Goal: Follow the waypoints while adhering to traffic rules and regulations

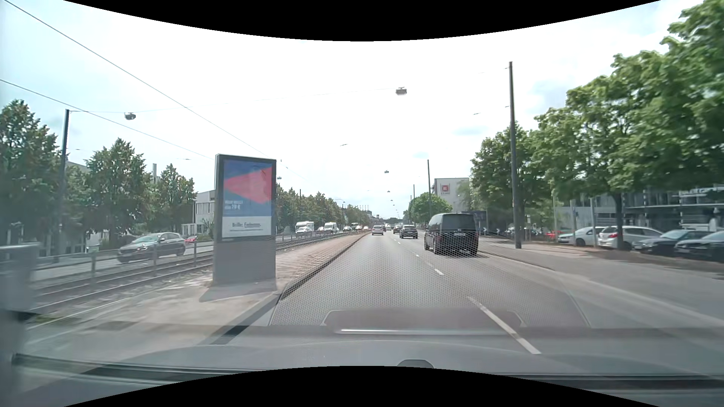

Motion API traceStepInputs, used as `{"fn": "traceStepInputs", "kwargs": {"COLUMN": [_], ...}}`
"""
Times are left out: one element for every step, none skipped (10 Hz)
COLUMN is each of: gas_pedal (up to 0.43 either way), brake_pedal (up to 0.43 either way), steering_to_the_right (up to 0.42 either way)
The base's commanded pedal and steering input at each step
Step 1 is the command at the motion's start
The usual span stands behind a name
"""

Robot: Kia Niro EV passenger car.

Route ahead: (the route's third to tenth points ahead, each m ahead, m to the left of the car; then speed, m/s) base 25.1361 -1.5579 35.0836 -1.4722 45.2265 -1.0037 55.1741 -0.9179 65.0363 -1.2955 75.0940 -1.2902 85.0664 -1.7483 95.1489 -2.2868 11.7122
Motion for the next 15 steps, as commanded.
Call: {"fn": "traceStepInputs", "kwargs": {"gas_pedal": [0.039, 0.039, 0.039, 0.039, 0.039, 0.039, 0.039, 0.039, 0.039, 0.039, 0.039, 0.039, 0.039, 0.039, 0.039], "brake_pedal": [0.0, 0.0, 0.0, 0.0, 0.0, 0.0, 0.0, 0.0, 0.0, 0.0, 0.0, 0.0, 0.0, 0.0, 0.0], "steering_to_the_right": [-0.008, -0.008, -0.008, -0.008, -0.008, -0.008, -0.008, -0.008, -0.008, -0.008, -0.008, -0.008, -0.008, -0.008, -0.008]}}
